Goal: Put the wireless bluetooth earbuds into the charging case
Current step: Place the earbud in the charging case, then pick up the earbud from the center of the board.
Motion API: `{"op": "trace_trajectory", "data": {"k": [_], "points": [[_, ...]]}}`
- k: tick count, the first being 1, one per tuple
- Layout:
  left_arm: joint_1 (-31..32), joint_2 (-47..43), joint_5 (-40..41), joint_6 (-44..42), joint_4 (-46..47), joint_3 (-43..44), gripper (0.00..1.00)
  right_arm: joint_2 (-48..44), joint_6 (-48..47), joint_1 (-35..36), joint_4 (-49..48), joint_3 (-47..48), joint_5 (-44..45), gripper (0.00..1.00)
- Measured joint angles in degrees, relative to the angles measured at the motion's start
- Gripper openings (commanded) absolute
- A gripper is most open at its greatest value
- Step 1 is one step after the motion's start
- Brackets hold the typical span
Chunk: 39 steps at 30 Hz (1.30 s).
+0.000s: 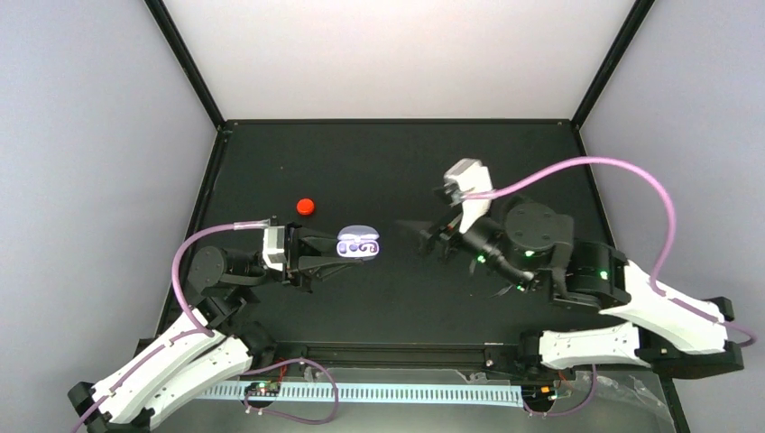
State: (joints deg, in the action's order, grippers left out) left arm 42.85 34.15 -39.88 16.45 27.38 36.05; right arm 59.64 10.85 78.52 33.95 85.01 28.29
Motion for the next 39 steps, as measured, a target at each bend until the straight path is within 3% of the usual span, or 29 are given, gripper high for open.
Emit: {"op": "trace_trajectory", "data": {"k": [3, 6, 15, 18, 22, 32, 39], "points": [[0.0, -1.6, 0.4, -0.3, -1.1, -1.2, 0.02, -3.6, 1.9, -6.1, 0.9, -1.4, 0.9, 0.85], [0.0, -3.5, 1.0, -0.5, -2.4, -2.6, 0.02, -7.8, 6.3, -19.9, 2.0, -6.8, -0.5, 0.84], [0.0, -9.2, 3.1, -1.2, -5.5, -4.8, 0.02, -17.4, 22.6, -52.2, 5.4, -38.1, -6.1, 0.84], [0.0, -10.2, 4.0, -1.2, -6.7, -5.7, 0.01, -19.5, 27.5, -62.9, 4.1, -47.4, -9.8, 0.79], [0.0, -11.3, 4.4, -1.2, -8.5, -6.1, 0.02, -18.8, 32.3, -70.6, 0.3, -54.8, -12.3, 0.67], [0.0, -13.9, 5.0, -2.1, -10.6, -6.7, 0.02, -3.7, 34.5, -84.0, -14.5, -58.8, -16.8, 0.69], [0.0, -13.9, 5.0, -2.7, -11.1, -6.7, 0.02, 4.2, 34.6, -86.2, -21.4, -58.8, -19.2, 0.61]]}}
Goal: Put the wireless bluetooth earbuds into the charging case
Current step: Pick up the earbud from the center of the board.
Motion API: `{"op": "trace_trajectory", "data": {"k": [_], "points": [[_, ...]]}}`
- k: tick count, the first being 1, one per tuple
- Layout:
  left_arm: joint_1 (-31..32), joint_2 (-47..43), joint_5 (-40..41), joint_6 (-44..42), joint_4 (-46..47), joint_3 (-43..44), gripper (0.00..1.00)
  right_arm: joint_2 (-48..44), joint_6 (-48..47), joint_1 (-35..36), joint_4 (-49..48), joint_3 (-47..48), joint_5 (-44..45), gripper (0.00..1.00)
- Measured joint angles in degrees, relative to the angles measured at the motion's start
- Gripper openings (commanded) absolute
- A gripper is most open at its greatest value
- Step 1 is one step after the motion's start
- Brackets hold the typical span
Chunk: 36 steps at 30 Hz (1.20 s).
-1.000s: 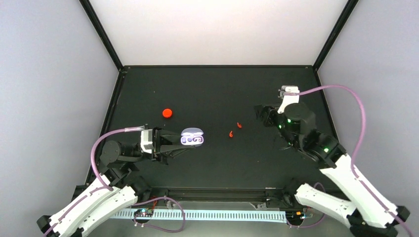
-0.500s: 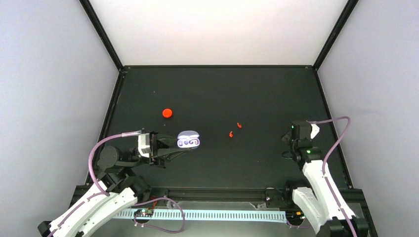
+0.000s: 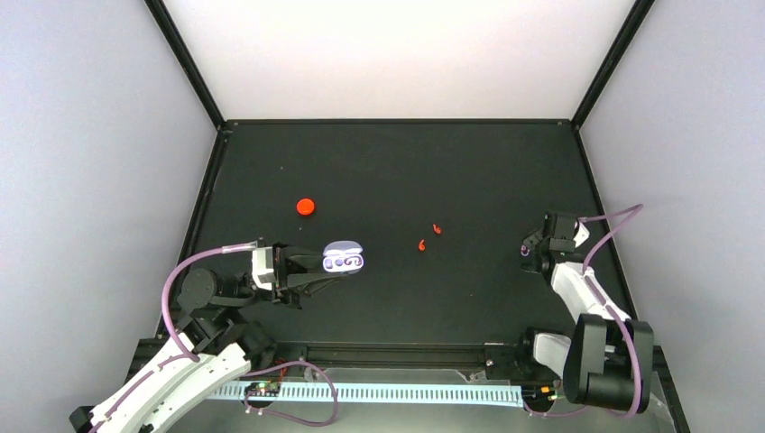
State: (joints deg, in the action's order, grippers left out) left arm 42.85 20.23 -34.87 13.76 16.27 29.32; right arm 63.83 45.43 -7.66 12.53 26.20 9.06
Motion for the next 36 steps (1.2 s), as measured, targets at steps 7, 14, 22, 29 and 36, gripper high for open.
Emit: {"op": "trace_trajectory", "data": {"k": [7, 14, 22, 29, 36], "points": [[0.0, 0.0, 0.0, -0.2, -0.2, 0.0, 0.02, 5.6, 0.6, -0.1, -4.1, 0.0, -2.3, 0.59], [0.0, 0.0, 0.0, -0.3, -0.4, 0.0, 0.01, 9.1, 0.5, -0.1, -7.8, 0.0, -4.6, 0.56], [0.0, 0.0, 0.1, -0.9, -0.7, 0.0, 0.02, 14.0, -0.4, -0.2, -10.9, 2.5, -8.4, 0.43], [0.0, 0.0, 0.1, -1.1, -0.9, 0.0, 0.02, 16.5, -1.7, 2.8, -10.7, 4.4, -11.4, 0.38], [0.0, 0.0, 0.1, -1.1, -0.9, 0.0, 0.02, 18.1, -2.3, 9.2, -8.3, 6.7, -13.5, 0.37]]}}
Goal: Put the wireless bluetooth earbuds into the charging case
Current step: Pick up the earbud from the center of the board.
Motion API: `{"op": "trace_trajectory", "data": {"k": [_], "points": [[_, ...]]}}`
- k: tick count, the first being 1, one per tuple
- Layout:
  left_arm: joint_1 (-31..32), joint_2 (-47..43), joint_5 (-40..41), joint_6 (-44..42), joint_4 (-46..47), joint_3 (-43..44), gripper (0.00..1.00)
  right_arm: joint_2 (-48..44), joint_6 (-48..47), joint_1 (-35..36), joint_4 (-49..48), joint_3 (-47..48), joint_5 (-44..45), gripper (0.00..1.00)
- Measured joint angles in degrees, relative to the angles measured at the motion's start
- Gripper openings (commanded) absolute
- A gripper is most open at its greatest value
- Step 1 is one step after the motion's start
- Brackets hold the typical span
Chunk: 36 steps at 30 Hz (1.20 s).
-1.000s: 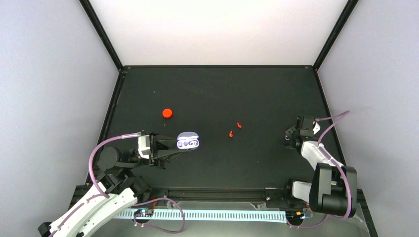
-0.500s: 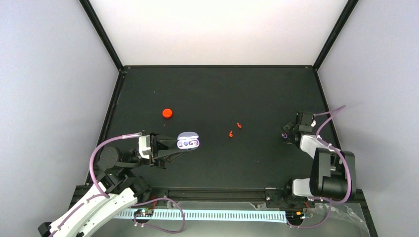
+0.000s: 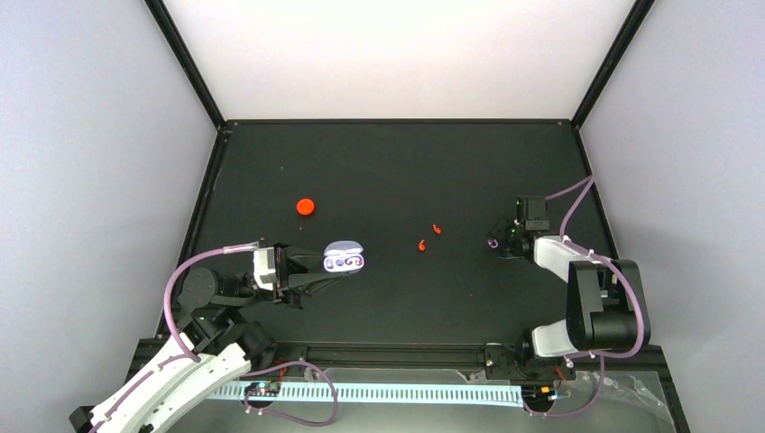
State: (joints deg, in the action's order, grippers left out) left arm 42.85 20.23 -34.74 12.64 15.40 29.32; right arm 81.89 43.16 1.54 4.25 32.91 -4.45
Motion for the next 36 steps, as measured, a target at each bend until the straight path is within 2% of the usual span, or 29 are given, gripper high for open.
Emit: {"op": "trace_trajectory", "data": {"k": [8, 19, 26, 36], "points": [[0.0, 0.0, 0.0, 0.0, 0.0, 0.0, 0.02, -0.2, -0.8, 0.7, 3.8, 1.7, -1.1, 0.37], [0.0, 0.0, 0.0, 0.0, 0.0, 0.0, 0.02, -8.2, 3.7, 0.7, 6.6, 0.3, 2.9, 0.40], [0.0, -0.2, 0.0, 0.0, -0.1, 0.0, 0.01, -2.6, 4.8, 0.7, 7.0, 0.9, 1.8, 0.45], [0.0, -0.7, 0.0, 0.0, -0.4, 0.0, 0.02, 3.9, 3.5, 0.7, 6.4, 5.8, -1.8, 0.46]]}}
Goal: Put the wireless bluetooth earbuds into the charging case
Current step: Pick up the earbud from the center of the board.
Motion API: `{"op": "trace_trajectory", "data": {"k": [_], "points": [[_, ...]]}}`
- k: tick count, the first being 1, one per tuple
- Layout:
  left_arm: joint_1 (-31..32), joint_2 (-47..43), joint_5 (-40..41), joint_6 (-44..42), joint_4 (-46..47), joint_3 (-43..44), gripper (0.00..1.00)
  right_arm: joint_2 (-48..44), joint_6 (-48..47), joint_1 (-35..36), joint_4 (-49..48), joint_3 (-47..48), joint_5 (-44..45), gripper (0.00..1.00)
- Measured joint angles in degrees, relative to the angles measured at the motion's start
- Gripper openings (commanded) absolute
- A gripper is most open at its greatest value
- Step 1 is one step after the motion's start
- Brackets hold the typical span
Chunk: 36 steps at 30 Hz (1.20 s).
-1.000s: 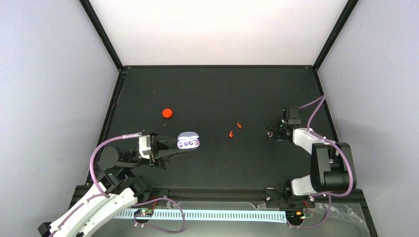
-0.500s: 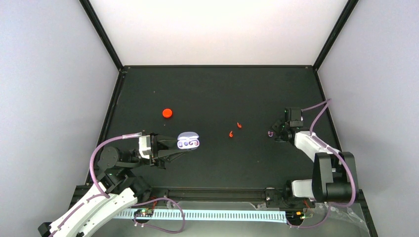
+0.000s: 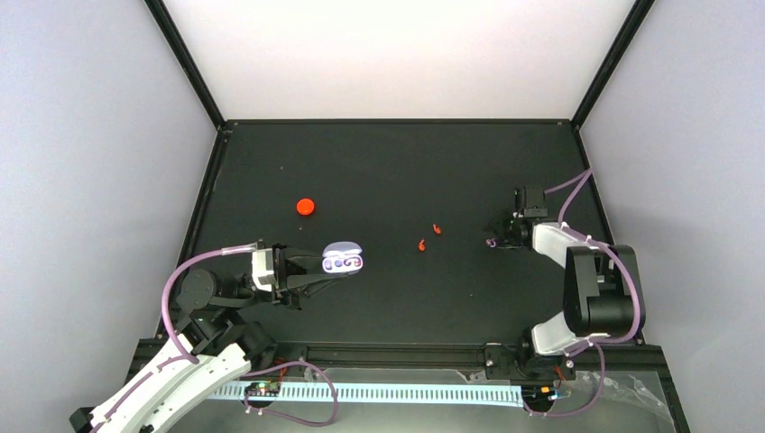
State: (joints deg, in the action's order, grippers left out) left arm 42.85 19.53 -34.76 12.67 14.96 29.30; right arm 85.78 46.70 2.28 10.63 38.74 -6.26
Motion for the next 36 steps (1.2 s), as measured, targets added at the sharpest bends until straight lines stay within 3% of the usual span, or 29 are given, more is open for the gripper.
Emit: {"op": "trace_trajectory", "data": {"k": [17, 26, 36], "points": [[0.0, 0.5, 0.0, 0.0, -0.1, -0.3, 0.02, 7.3, -5.3, 3.9, 0.2, 7.4, -7.1, 0.47], [0.0, 0.5, 0.0, 0.0, -0.2, -0.3, 0.01, -3.5, -8.1, 3.5, 5.5, 7.5, 0.8, 0.45], [0.0, 0.5, 0.0, 0.0, -0.2, -0.3, 0.02, -0.3, -11.5, 1.8, 9.1, 7.3, 5.4, 0.35]]}}
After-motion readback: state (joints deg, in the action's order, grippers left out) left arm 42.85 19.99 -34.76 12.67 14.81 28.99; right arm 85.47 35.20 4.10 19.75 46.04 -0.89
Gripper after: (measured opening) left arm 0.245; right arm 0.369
